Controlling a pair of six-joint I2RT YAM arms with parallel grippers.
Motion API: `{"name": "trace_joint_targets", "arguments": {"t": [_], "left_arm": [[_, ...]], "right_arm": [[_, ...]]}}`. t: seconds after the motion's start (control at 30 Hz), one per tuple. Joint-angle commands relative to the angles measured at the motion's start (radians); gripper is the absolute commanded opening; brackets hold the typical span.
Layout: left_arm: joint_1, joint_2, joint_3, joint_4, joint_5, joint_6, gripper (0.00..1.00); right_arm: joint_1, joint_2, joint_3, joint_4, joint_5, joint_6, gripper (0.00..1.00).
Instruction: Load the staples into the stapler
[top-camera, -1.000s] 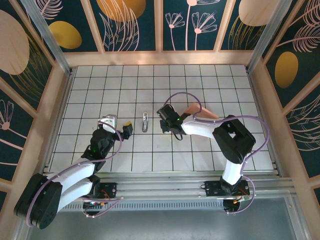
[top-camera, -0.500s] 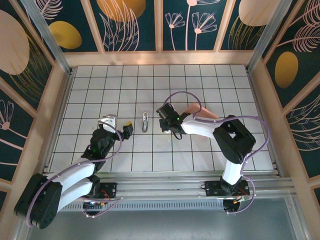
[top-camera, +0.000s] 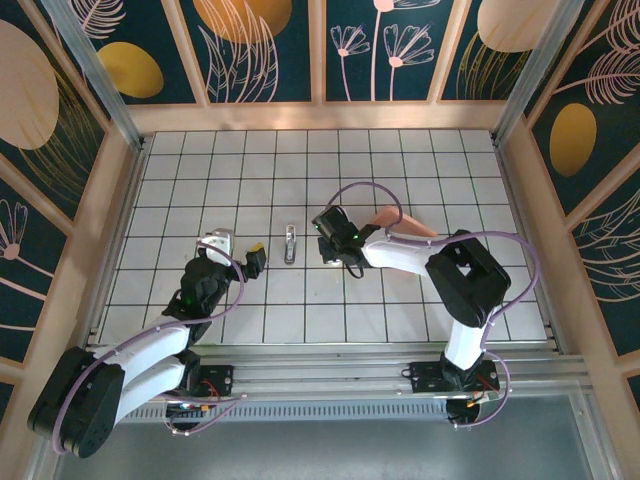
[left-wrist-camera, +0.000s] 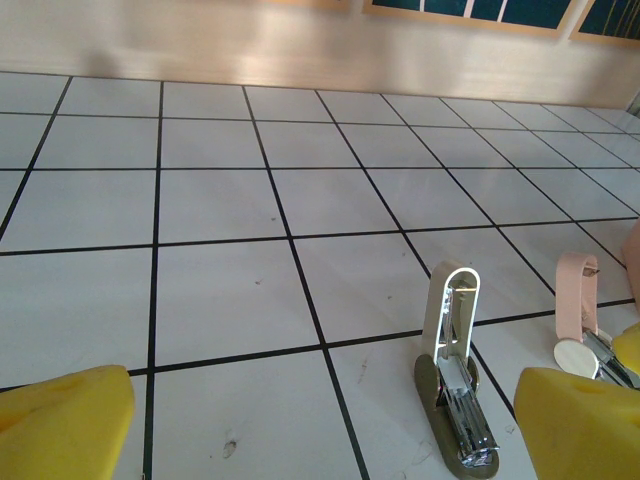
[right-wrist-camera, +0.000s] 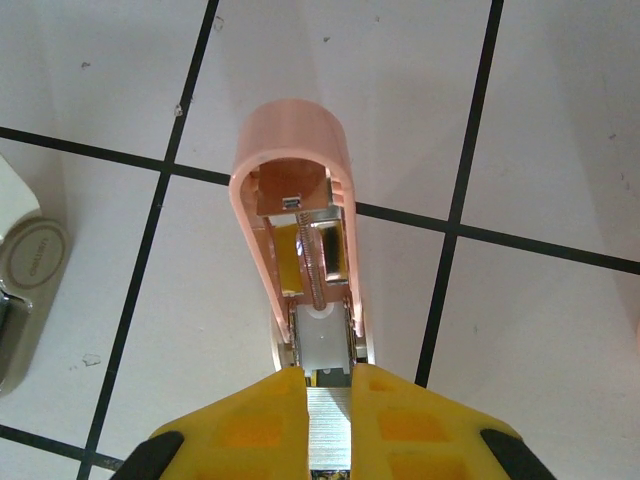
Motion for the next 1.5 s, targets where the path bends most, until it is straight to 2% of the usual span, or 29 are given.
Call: {"name": "trace_joint_targets", "arguments": {"t": [0.0, 1.47], "left_arm": [[-0.003, -0.014, 0.024, -0.005, 0.004, 0.015, 0.97], [-0.004, -0.016, 0.024, -0.006, 0.007, 0.017, 0.97]], "right_arm": [[0.005, 0.022, 0.000, 0.003, 0.008, 0.004, 0.12], [0.011, 0.013, -0.032, -0.018, -0.014, 0.017, 0.13]]}}
